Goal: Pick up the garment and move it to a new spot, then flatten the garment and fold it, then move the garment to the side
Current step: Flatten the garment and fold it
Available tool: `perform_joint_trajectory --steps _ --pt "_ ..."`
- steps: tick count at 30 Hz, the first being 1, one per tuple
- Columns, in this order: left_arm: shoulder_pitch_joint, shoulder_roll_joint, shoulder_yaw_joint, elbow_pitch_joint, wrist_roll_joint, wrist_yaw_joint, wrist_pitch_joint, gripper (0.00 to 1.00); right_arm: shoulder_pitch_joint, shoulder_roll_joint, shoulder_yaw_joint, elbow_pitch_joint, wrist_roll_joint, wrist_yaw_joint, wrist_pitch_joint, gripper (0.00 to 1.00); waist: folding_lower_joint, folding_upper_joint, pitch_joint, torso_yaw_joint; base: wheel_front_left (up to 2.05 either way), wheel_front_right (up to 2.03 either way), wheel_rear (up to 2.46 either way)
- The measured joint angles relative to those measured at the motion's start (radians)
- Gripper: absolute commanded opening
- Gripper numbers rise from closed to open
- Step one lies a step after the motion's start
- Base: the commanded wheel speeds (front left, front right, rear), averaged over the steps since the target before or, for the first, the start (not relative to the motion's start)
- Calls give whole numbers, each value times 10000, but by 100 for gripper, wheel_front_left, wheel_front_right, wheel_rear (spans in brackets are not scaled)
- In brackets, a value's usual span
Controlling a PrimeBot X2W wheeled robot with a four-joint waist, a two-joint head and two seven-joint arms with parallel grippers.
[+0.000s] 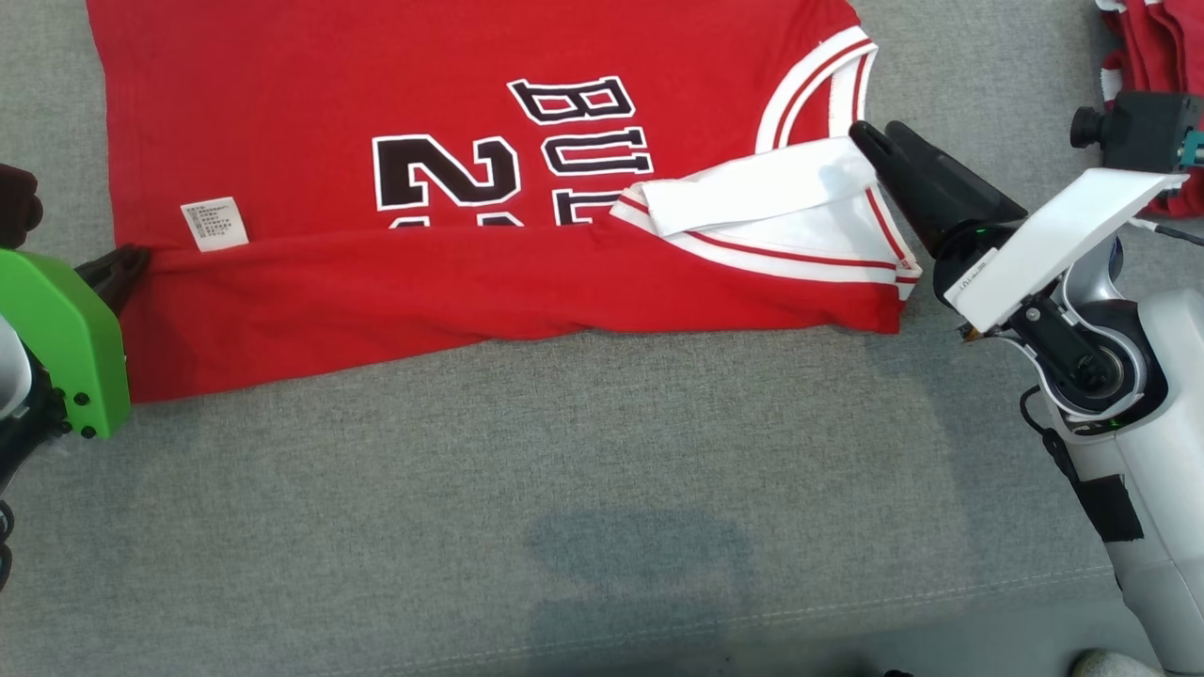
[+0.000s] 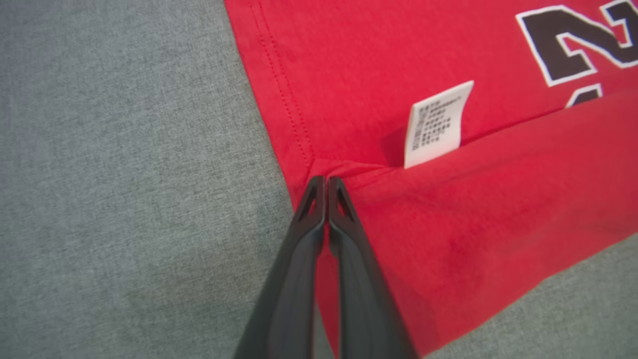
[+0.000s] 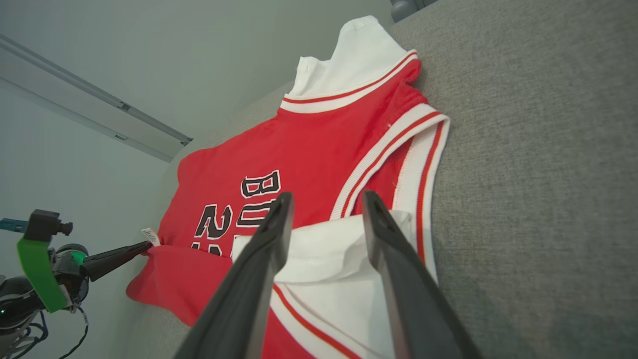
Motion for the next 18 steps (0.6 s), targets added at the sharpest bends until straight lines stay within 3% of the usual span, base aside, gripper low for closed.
perform_joint_trajectory --steps 1,2,12,18 --pt "0 -12 -10 54 0 2 0 68 -12 4 -12 33 -8 0 -48 100 0 0 -8 0 0 0 0" --pt "0 -23 -15 113 2 2 0 100 -35 17 -21 69 -46 0 -96 100 0 0 -17 -1 0 0 0" --pt "27 -56 96 537 81 186 -228 100 -172 35 -169 395 -589 4 -882 100 0 0 -229 -49 0 0 0" --pt "252 -157 732 311 194 570 -1310 100 10 -832 -211 268 -2109 19 -1841 100 0 0 -586 -72 0 0 0"
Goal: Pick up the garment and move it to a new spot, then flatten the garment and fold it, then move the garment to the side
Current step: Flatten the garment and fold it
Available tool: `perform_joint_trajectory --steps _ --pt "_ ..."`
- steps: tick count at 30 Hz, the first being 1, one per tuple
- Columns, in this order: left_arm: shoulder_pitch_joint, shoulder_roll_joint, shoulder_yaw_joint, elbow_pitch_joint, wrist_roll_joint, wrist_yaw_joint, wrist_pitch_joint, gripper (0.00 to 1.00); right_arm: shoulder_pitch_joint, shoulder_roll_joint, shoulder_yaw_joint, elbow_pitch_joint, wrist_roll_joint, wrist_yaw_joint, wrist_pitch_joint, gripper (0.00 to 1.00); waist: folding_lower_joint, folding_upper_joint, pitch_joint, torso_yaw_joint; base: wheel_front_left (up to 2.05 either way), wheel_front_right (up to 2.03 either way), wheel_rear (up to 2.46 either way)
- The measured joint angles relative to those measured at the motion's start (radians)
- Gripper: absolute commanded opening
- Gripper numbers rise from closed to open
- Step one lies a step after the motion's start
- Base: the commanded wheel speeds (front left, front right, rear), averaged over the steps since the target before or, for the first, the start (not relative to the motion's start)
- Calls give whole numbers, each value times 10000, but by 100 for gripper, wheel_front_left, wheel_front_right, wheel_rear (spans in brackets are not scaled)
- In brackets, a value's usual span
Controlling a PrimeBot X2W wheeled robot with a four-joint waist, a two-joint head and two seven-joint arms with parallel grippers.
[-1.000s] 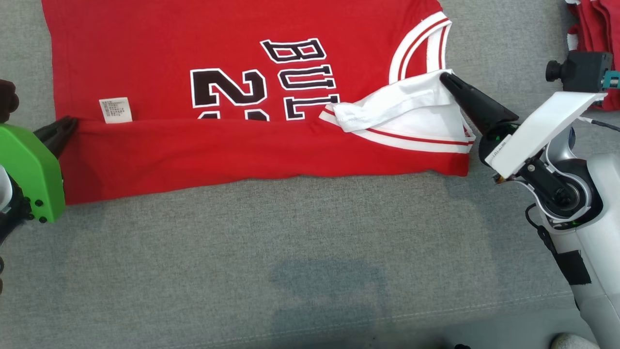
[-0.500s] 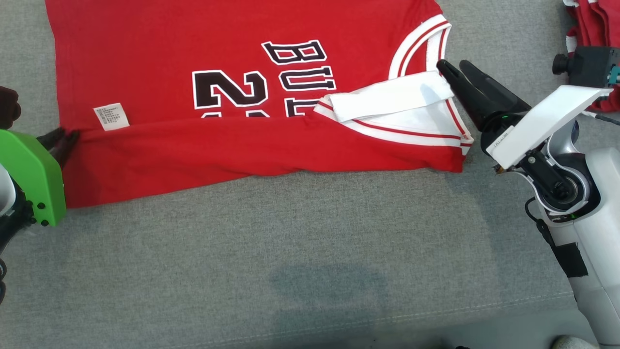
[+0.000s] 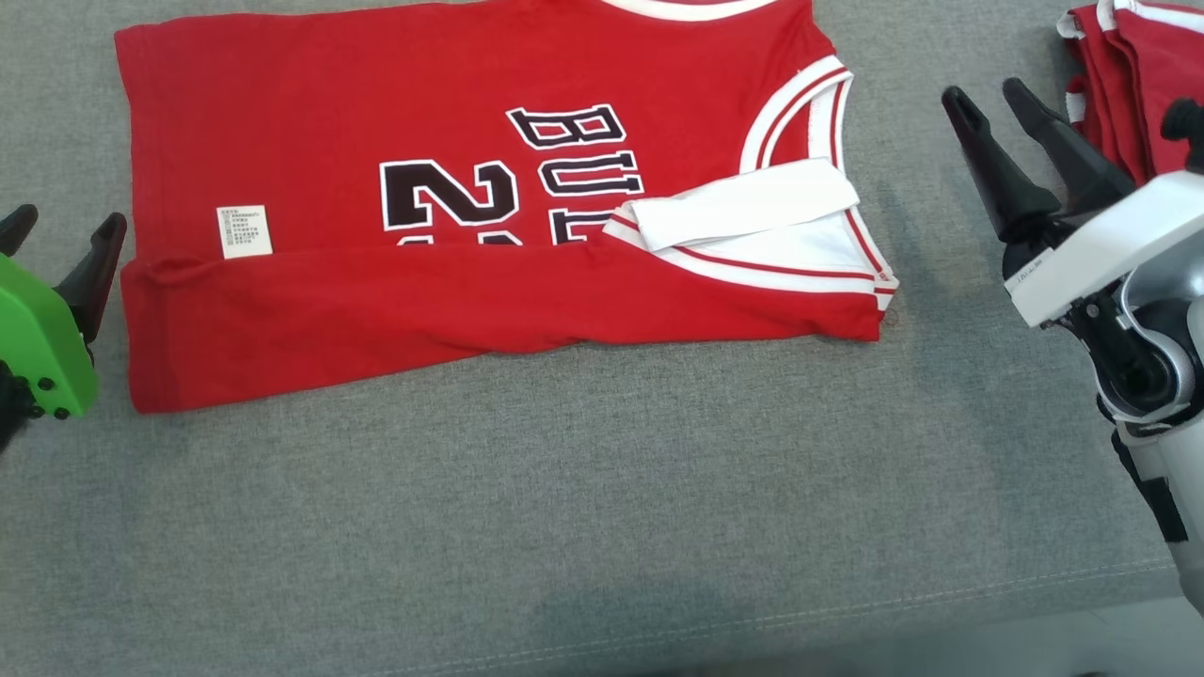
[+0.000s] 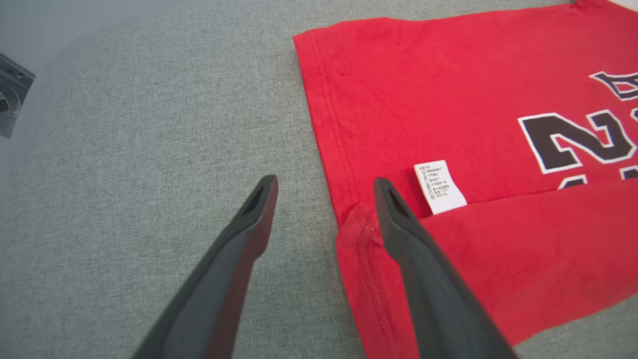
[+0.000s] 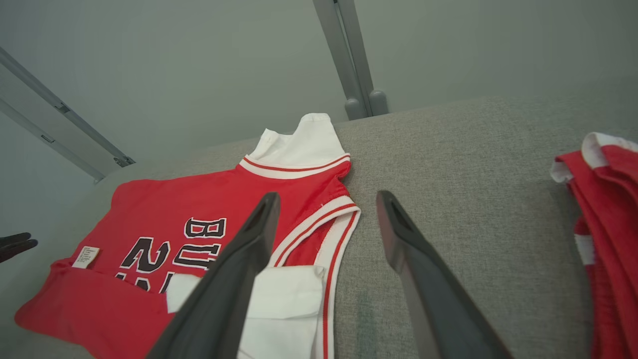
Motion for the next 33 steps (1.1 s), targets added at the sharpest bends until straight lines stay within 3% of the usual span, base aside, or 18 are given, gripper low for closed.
perform_joint_trajectory --steps 5,10,15,20,33 --pt "791 -441 211 -188 33 180 -876 100 839 -439 12 -50 -941 -48 -608 100 0 0 -314 32 0 0 0" --pt "1665 -892 278 -426 349 385 -2086 100 1479 -702 127 -247 -2090 -456 -1440 100 0 0 -678 89 0 0 0" --pt "2626 -1639 550 -407 263 533 -3189 100 2042 -497 190 -443 -2591 -846 -2236 100 0 0 -1081 145 0 0 0" --pt "3293 -1981 522 -113 351 535 -3986 100 2863 -182 293 -332 -2642 -1177 -2686 100 0 0 -1498 228 0 0 0" --pt "3895 -2036 270 219 554 533 -4869 100 3500 211 767 -173 -2638 -1350 -2824 100 -1 0 -1904 534 0 0 0"
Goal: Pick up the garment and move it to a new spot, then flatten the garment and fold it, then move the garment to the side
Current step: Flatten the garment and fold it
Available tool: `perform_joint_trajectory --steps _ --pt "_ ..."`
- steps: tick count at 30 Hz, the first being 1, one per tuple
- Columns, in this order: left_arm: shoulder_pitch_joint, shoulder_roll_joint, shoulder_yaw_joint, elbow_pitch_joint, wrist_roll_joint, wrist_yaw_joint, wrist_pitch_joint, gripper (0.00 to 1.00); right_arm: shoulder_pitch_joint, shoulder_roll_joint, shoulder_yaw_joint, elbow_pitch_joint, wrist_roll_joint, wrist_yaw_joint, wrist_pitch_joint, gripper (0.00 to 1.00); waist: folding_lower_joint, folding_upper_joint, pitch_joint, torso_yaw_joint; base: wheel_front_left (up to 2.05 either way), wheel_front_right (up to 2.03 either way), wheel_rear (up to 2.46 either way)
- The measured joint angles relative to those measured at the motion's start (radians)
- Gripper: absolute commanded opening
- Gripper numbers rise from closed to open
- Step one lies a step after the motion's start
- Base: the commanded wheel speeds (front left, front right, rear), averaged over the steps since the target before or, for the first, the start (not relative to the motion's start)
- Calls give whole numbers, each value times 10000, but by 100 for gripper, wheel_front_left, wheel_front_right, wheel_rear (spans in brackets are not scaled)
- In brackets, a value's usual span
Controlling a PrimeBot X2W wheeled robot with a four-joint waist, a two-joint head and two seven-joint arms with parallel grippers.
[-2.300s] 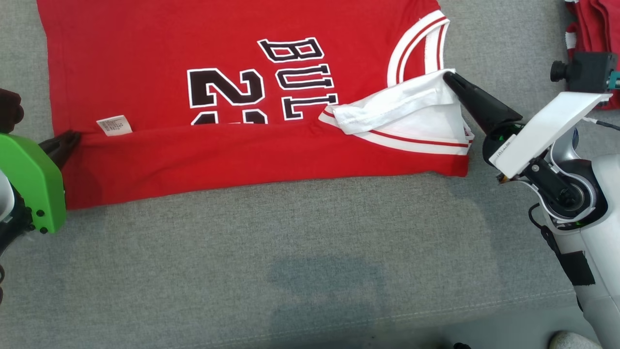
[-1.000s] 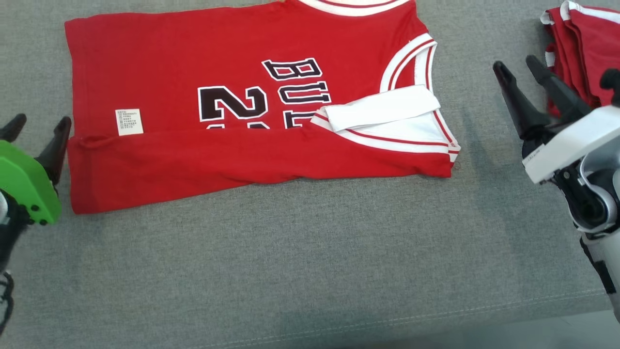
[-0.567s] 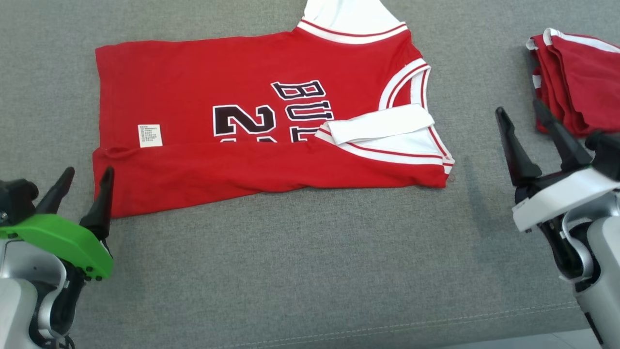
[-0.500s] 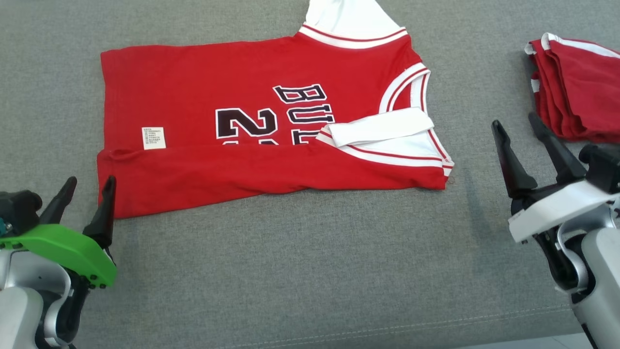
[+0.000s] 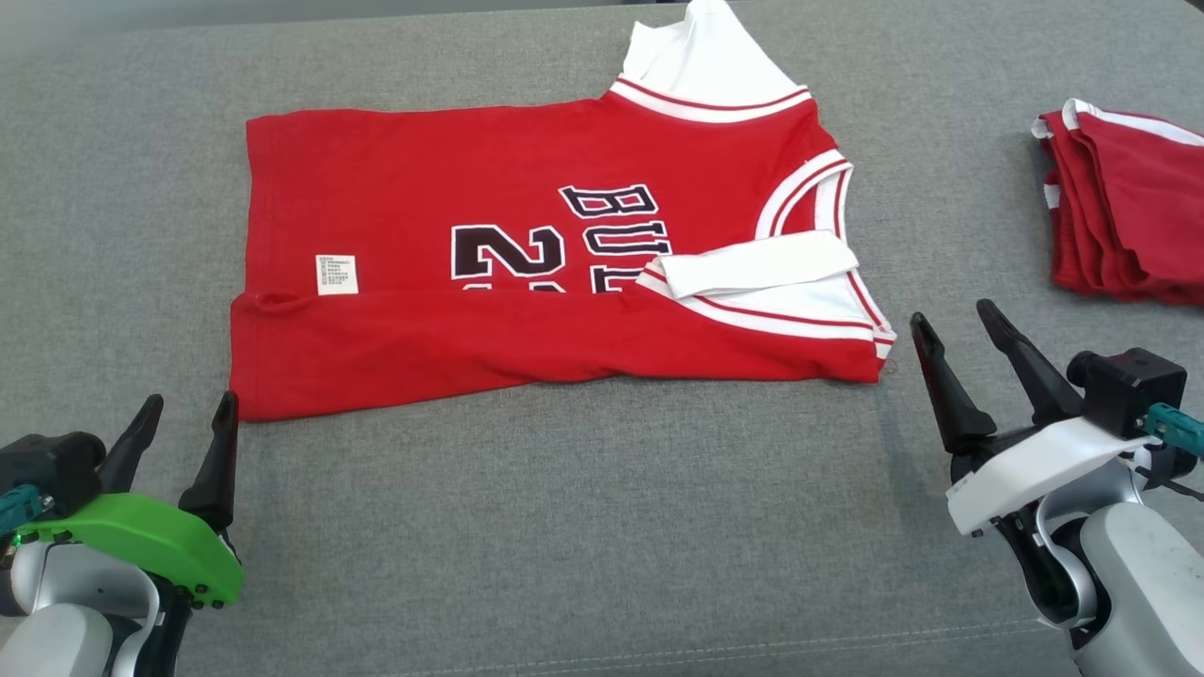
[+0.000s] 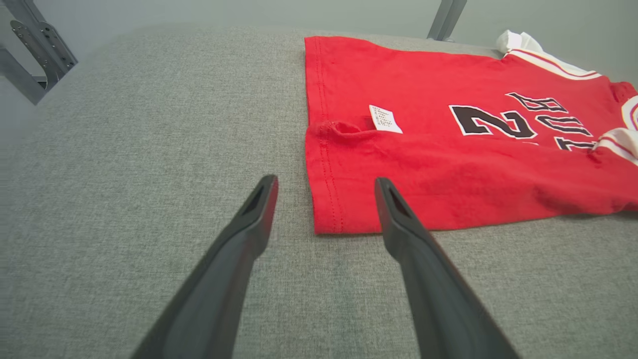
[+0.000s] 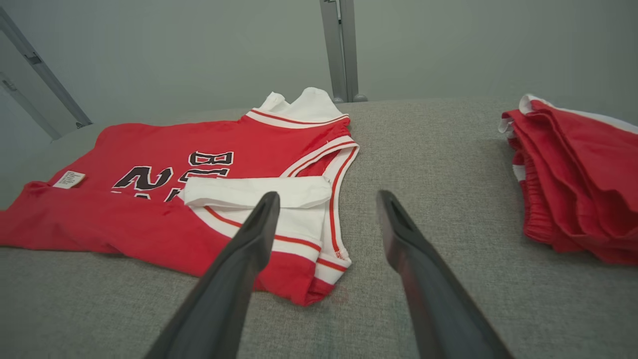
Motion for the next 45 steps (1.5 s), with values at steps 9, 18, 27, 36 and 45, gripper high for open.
perform_joint_trajectory --steps 9,18,27,36,45 --pt "-361 -100 -391 351 309 -182 -65 100 -11 96 40 504 117 -81 211 100 0 0 405 177 0 0 0" --pt "-1172 -186 -585 734 399 -364 17 100 -453 362 316 1104 121 13 474 100 0 0 919 390 0 0 0" --pt "-1567 -247 -725 1302 476 -533 171 100 -640 420 458 1599 194 121 646 100 0 0 1284 470 0 0 0" --pt "-1770 -261 -911 1954 466 -633 476 100 -1026 550 504 1906 194 280 646 100 0 0 1338 463 0 0 0" --pt "-2000 -537 -997 2163 182 -1001 740 100 -1220 596 543 2132 199 397 644 100 0 0 1371 457 0 0 0"
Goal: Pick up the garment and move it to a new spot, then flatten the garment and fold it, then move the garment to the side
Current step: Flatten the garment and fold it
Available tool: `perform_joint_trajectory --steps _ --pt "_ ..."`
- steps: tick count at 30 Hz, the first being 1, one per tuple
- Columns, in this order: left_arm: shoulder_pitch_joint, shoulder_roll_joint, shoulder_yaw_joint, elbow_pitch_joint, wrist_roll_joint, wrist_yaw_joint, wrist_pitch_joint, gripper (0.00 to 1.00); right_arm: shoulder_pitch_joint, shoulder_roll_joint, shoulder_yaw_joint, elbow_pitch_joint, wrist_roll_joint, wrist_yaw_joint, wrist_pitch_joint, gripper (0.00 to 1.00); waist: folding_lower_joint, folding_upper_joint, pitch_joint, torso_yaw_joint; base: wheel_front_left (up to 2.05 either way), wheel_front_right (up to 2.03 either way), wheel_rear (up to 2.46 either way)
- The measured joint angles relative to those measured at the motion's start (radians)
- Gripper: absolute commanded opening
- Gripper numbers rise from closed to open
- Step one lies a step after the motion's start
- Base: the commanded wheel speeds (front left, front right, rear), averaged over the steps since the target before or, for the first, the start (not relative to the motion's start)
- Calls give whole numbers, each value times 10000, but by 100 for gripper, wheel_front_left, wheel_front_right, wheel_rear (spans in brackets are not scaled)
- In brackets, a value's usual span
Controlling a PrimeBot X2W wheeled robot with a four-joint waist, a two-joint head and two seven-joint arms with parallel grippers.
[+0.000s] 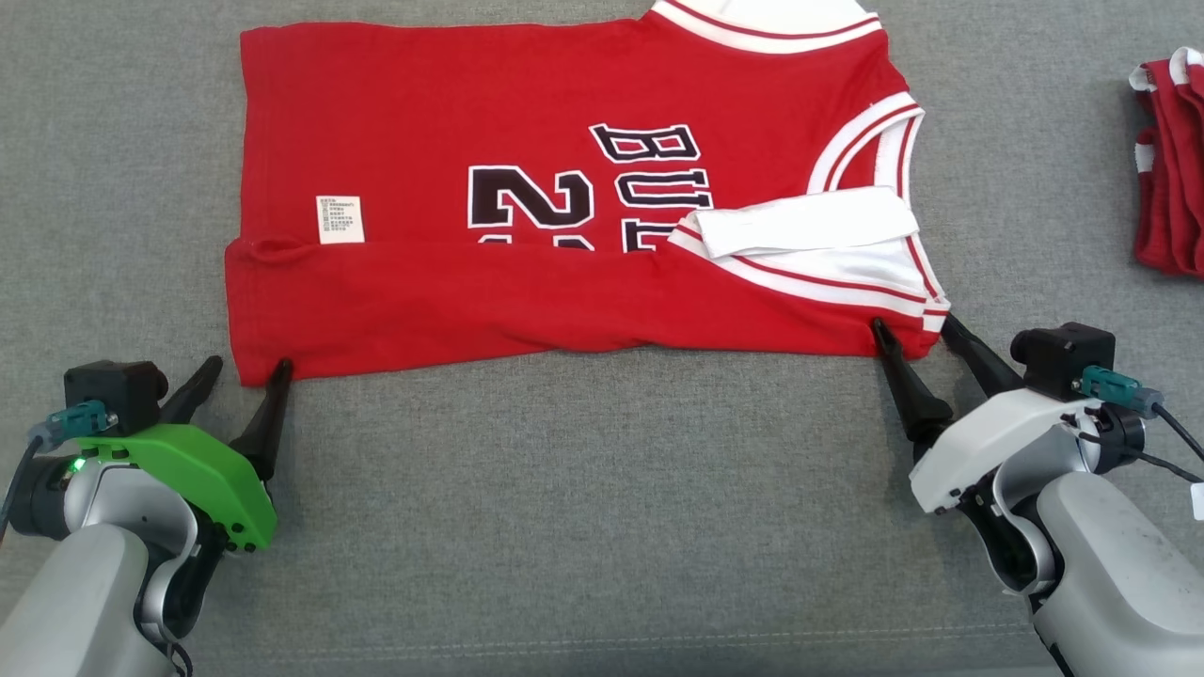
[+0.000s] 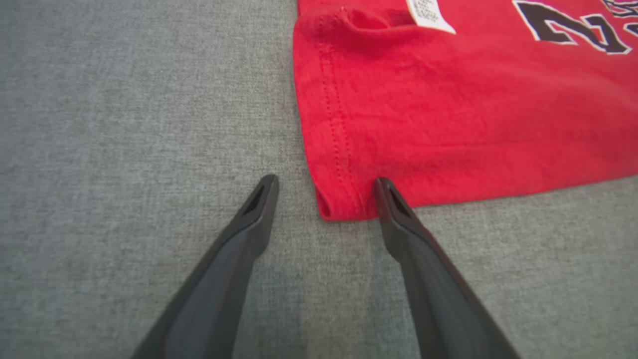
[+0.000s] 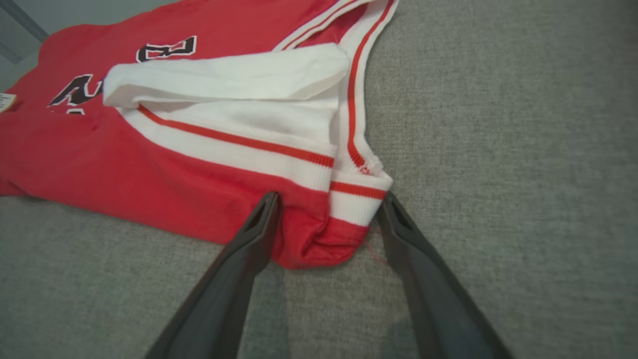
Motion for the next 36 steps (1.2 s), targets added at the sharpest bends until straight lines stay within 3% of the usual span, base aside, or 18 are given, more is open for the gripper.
perform_joint_trajectory --steps 1,2,3,5,6,7,8,9,10,15,23,36 --pt "0 0 0 0 0 0 0 100 0 0 0 0 0 0 0 100 0 0 0 0 0 0 0" --pt "-54 0 -17 65 -2 -65 31 54 -14 0 4 27 15 21 0 100 0 0 3 1 0 0 0" --pt "-103 2 -19 109 -2 -67 48 39 -26 2 10 54 27 61 0 100 0 0 5 2 0 0 0" --pt "-159 2 -23 169 -6 -84 82 0 -42 6 13 102 52 136 2 64 0 0 8 6 0 0 0" --pt "-189 0 -23 201 -8 -144 82 0 -65 12 21 138 134 148 4 43 0 0 7 8 0 0 0" --pt "-221 -4 -31 242 -42 -190 92 0 -88 21 27 163 196 174 4 36 0 0 6 11 0 0 0" --pt "-267 -4 -40 307 -90 -267 132 0 -124 35 23 190 263 242 4 12 0 0 2 14 0 0 0" --pt "-302 -10 -48 349 -159 -359 161 0 -163 61 21 228 364 301 8 12 0 0 -5 15 0 0 0" --pt "-311 -50 -48 378 -253 -426 161 0 -186 96 35 267 451 370 36 0 0 0 -13 13 0 0 0" --pt "-280 88 -79 508 -470 -694 382 0 -183 299 127 374 800 667 180 0 0 0 -212 -67 0 0 0" --pt "141 717 -165 472 -842 -932 1009 0 318 332 31 -161 1705 853 364 0 0 0 -637 -151 0 0 0" --pt "1370 1503 63 -251 -1864 -1024 2006 0 1601 -359 219 -1375 2230 966 1327 0 0 0 -1198 -594 0 0 0"
